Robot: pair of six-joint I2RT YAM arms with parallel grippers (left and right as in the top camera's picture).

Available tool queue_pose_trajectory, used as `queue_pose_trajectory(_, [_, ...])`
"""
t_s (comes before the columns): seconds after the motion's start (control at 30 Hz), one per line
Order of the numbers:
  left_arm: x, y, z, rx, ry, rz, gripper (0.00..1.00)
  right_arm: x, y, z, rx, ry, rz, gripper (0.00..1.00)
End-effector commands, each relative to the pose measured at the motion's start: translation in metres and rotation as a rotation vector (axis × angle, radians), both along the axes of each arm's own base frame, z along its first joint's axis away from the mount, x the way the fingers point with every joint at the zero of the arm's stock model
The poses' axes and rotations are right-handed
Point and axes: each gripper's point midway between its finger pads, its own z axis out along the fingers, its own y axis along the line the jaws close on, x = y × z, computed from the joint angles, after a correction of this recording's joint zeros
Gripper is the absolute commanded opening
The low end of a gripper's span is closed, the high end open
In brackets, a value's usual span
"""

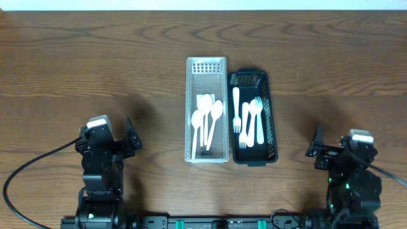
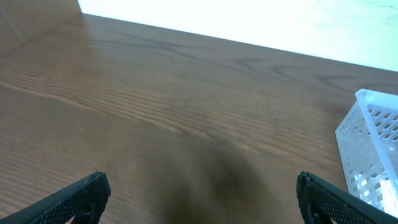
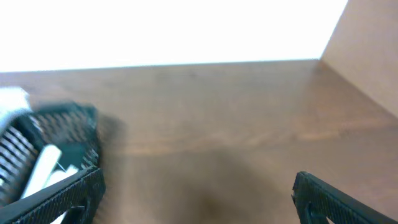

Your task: Pack container

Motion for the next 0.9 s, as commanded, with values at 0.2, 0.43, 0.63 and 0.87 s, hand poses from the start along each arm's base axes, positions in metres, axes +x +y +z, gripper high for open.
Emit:
queue_pose_trajectory(0.2, [0.0, 0.001, 0.003, 0.013, -0.004, 0.005, 0.98, 0.017, 0.015, 0.005, 0.032, -0.301, 0.079, 0.99])
queue_pose_trajectory(0.43, [0.0, 0.001, 0.003, 0.013, -0.004, 0.005, 0.98, 0.018, 0.019, 0.002, -0.017, -0.384, 0.088, 0.99])
queue_pose_trajectory(0.63, [0.0, 0.001, 0.003, 0.013, -0.004, 0.005, 0.98, 0.02, 0.046, -0.058, 0.011, -0.14, 0.226, 0.99])
queue_pose_trajectory(0.87, [0.0, 0.001, 0.003, 0.013, -0.004, 0.005, 0.98, 0.02, 0.05, -0.057, 0.021, -0.145, 0.245, 0.99])
